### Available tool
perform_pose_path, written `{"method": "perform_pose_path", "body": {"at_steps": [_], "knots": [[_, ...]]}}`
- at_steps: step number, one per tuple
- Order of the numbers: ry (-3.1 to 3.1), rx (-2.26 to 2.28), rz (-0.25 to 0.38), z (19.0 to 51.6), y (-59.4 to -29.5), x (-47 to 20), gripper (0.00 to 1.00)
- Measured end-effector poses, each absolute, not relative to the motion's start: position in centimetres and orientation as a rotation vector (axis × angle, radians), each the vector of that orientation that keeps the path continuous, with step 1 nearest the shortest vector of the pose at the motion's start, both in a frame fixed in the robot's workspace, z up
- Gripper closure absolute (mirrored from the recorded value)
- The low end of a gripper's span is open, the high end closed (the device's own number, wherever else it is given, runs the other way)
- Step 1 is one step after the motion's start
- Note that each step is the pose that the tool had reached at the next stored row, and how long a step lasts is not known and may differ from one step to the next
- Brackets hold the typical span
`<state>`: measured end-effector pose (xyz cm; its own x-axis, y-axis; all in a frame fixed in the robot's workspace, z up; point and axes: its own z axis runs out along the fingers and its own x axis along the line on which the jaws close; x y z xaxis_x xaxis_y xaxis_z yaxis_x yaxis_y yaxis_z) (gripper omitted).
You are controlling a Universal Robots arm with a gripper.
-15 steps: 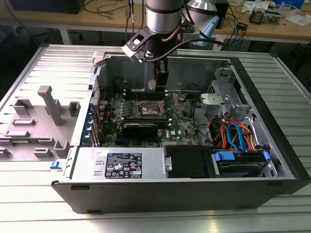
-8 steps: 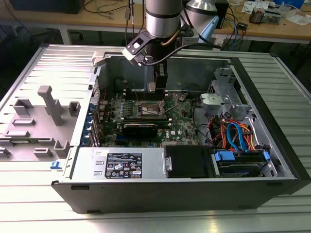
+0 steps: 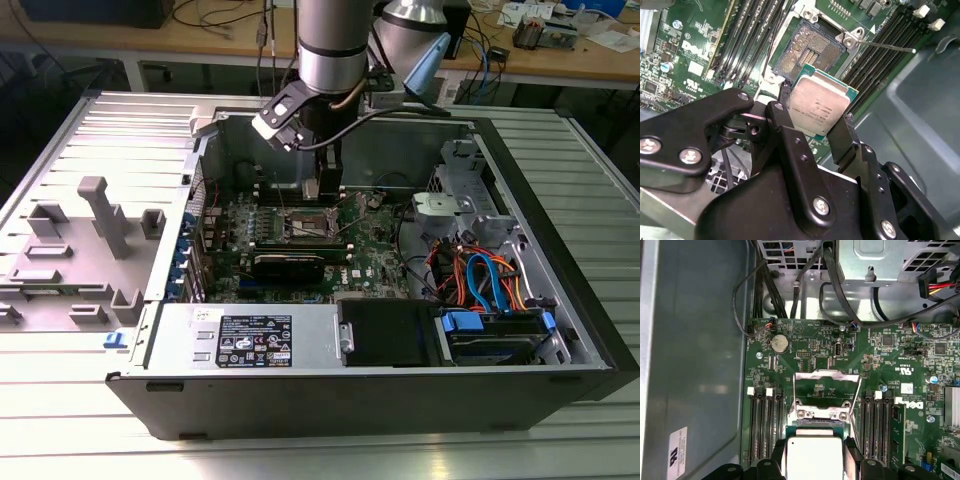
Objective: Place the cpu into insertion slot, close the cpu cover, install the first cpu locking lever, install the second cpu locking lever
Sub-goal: 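Place the cpu into insertion slot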
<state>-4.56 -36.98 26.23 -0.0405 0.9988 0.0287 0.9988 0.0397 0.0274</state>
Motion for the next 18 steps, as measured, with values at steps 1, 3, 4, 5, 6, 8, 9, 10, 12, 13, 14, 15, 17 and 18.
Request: {"method": "perform_pose_path", "body": {"at_steps": [1, 3, 4, 5, 6, 8, 9, 10, 12, 13, 14, 15, 17, 18], "knots": [[-2.264, -2.175, -0.062, 26.1, -37.0, -4.6, 0.46], [-2.264, -2.175, -0.062, 25.9, -37.0, -4.8, 0.46], [-2.264, -2.175, -0.062, 25.8, -37.0, -4.8, 0.46], [-2.263, -2.176, -0.062, 25.7, -37.0, -4.9, 0.46], [-2.260, -2.179, -0.062, 25.7, -37.0, -4.9, 0.46], [-2.253, -2.186, -0.062, 25.4, -37.0, -4.9, 0.46], [-2.252, -2.187, -0.062, 25.3, -37.1, -4.9, 0.46], [-2.252, -2.187, -0.062, 25.2, -37.1, -4.9, 0.46], [-2.252, -2.187, -0.062, 24.8, -37.3, -4.9, 0.46], [-2.252, -2.187, -0.062, 24.7, -37.3, -5.0, 0.46], [-2.252, -2.187, -0.062, 24.6, -37.3, -5.0, 0.46], [-2.252, -2.187, -0.062, 24.5, -37.3, -5.0, 0.46], [-2.252, -2.187, -0.062, 24.3, -37.3, -5.1, 0.46], [-2.252, -2.187, -0.062, 24.2, -37.3, -5.2, 0.46]]}}
